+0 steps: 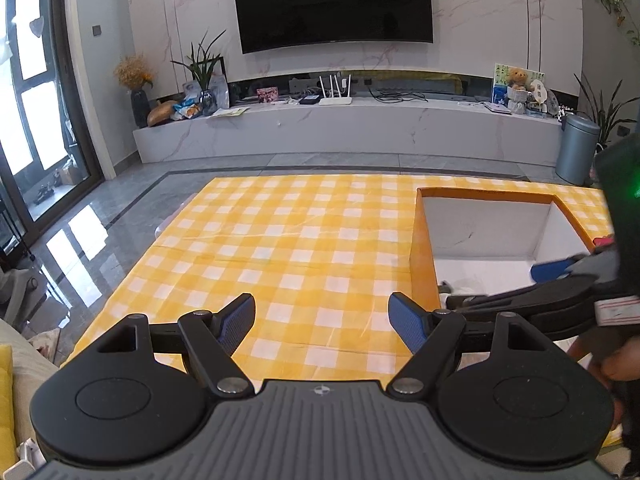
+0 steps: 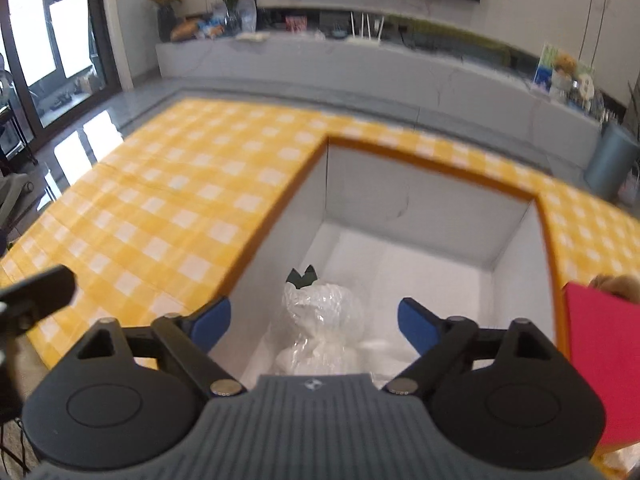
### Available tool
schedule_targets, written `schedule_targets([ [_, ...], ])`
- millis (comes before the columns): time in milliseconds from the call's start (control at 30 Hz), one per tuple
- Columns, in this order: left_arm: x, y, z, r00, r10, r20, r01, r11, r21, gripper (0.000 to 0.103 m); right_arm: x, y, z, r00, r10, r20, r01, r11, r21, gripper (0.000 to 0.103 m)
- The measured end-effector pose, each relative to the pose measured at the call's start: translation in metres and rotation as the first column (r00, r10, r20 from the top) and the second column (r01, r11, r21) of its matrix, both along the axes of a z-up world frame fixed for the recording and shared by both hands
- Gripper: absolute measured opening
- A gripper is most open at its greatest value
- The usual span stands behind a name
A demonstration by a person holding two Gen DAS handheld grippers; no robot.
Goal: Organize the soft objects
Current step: 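Lower the plastic-wrapped bundle into the white box and open the right gripper, then reach the right gripper to the pile and grasp the white crumpled tissue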
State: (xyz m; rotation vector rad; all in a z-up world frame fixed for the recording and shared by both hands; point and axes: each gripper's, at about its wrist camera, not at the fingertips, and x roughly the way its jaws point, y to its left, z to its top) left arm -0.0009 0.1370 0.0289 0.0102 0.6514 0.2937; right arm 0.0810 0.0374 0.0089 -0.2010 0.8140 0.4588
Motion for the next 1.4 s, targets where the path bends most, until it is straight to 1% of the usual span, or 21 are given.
schedule_targets([
  [100, -0.001, -0.005, 0.005, 1.0, 0.004, 0.016, -0.005, 1.0, 0.026, 0.089, -0.007, -0.005, 0.014, 0.999, 0.014, 0.052, -0.014, 1.0, -0.014, 0.09],
  [167, -0.002, -0.01, 0.01, 0.999, 0.007, 0.032, -0.008, 0.999, 0.048, 0.089, -0.01, -0.012, 0.021, 0.997, 0.009, 0.074, -0.009, 1.0, -0.011, 0.096],
  [233, -0.003, -0.015, 0.013, 0.999, -0.005, 0.046, 0.002, 0.998, 0.055, 0.089, -0.013, -0.021, 0.028, 0.996, -0.001, 0.093, 0.0, 1.0, 0.007, 0.097],
  [333, -0.003, -0.023, 0.017, 0.998, -0.036, 0.058, 0.033, 0.998, 0.045, 0.089, -0.018, -0.035, 0.036, 0.994, -0.01, 0.106, 0.007, 1.0, 0.025, 0.097],
  [467, -0.002, -0.041, 0.021, 0.993, -0.086, 0.084, 0.086, 0.996, 0.002, 0.088, -0.025, -0.056, 0.044, 0.993, -0.017, 0.12, 0.014, 1.0, 0.02, 0.097],
  [600, -0.003, -0.06, 0.023, 0.979, -0.17, 0.109, 0.175, 0.984, -0.031, 0.088, -0.032, -0.085, 0.05, 0.987, -0.049, 0.153, 0.049, 0.999, 0.002, 0.097],
  [700, -0.004, -0.071, 0.023, 0.973, -0.192, 0.129, 0.199, 0.979, -0.049, 0.088, -0.039, -0.108, 0.053, 0.981, -0.069, 0.179, 0.071, 0.997, -0.006, 0.097],
  [767, -0.003, -0.078, 0.021, 0.97, -0.205, 0.128, 0.214, 0.975, -0.055, 0.089, -0.043, -0.124, 0.055, 0.976, -0.089, 0.197, 0.094, 0.995, -0.015, 0.097],
  [933, -0.001, -0.097, 0.015, 0.958, -0.264, 0.115, 0.27, 0.962, -0.034, 0.089, -0.053, -0.173, 0.058, 0.962, -0.165, 0.216, 0.173, 0.985, -0.016, 0.097],
  [1167, -0.007, -0.127, 0.011, 0.928, -0.355, 0.114, 0.361, 0.932, -0.039, 0.089, -0.058, -0.247, 0.062, 0.932, -0.302, 0.202, 0.301, 0.953, 0.037, 0.097],
  [1300, -0.009, -0.146, 0.01, 0.907, -0.406, 0.11, 0.413, 0.909, -0.052, 0.089, -0.063, -0.287, 0.061, 0.901, -0.383, 0.206, 0.371, 0.924, 0.093, 0.097],
  [1400, -0.007, -0.159, 0.008, 0.899, -0.428, 0.096, 0.436, 0.897, -0.079, 0.089, -0.064, -0.315, 0.053, 0.865, -0.456, 0.209, 0.443, 0.89, 0.107, 0.098],
])
